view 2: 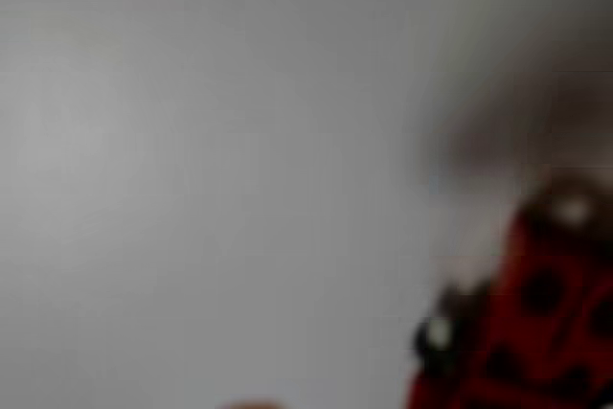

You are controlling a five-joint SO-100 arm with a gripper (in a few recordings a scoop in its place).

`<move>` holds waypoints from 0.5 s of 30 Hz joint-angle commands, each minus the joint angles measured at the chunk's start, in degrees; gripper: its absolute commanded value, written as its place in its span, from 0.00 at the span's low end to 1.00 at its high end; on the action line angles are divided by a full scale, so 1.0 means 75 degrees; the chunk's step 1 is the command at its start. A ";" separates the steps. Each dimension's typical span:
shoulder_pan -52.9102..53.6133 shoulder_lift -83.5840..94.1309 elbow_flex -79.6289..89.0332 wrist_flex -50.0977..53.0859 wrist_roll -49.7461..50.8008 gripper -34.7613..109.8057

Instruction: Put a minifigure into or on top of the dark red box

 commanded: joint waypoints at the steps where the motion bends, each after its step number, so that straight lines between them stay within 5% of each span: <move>1: 0.0094 0.0105 0.0094 0.0035 -0.0094 0.42; 15: 0.0352 0.0469 0.1160 -0.0809 -0.0199 0.42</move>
